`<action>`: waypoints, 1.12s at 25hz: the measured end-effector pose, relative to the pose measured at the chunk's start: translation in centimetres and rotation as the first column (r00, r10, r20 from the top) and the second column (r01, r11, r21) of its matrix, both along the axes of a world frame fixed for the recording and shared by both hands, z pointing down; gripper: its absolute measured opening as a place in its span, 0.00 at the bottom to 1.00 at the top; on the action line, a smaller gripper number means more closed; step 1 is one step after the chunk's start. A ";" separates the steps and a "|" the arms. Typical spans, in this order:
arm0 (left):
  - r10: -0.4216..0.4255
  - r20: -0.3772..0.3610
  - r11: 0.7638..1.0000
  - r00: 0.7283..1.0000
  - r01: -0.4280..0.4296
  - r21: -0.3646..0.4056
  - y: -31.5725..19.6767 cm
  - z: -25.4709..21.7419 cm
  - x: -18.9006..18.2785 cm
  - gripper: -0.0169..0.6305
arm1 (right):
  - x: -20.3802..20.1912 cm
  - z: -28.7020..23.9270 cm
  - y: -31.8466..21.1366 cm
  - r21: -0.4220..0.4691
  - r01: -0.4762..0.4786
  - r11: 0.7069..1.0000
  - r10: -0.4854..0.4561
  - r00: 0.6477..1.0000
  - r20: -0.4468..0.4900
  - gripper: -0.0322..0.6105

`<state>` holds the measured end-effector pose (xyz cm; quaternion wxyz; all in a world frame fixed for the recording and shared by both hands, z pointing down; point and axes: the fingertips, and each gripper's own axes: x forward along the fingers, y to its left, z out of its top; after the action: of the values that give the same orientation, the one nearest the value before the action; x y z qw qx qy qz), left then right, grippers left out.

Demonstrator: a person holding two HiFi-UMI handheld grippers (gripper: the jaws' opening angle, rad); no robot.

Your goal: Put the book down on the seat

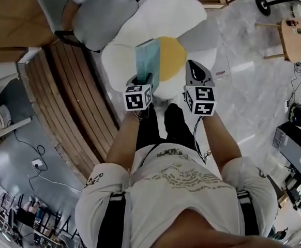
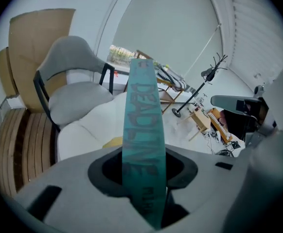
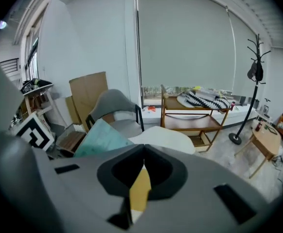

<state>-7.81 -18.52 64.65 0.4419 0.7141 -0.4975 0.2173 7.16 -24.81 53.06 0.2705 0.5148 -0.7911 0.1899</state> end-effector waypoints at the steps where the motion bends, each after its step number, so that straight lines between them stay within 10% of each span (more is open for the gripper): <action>1: 0.012 0.001 1.000 1.000 -0.012 -0.017 0.0 1.6 -0.1 0.27 | -0.1 1.4 0.3 -0.017 0.008 1.000 -0.008 1.000 -0.007 0.09; 17: 0.169 0.026 0.965 0.985 -0.160 -0.207 0.5 24.3 -3.8 0.28 | 2.0 19.5 6.1 -0.239 0.010 0.971 -0.029 0.997 -0.078 0.09; 28: 0.099 -0.023 0.963 0.995 -0.102 -0.249 -0.2 32.4 -6.7 0.28 | 0.6 22.3 7.9 -0.258 0.009 0.966 -0.017 0.999 -0.031 0.09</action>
<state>-14.49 -18.73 97.07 0.5194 0.6781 -0.4270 0.2967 7.81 -16.94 75.34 0.3495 0.4730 -0.7584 0.2810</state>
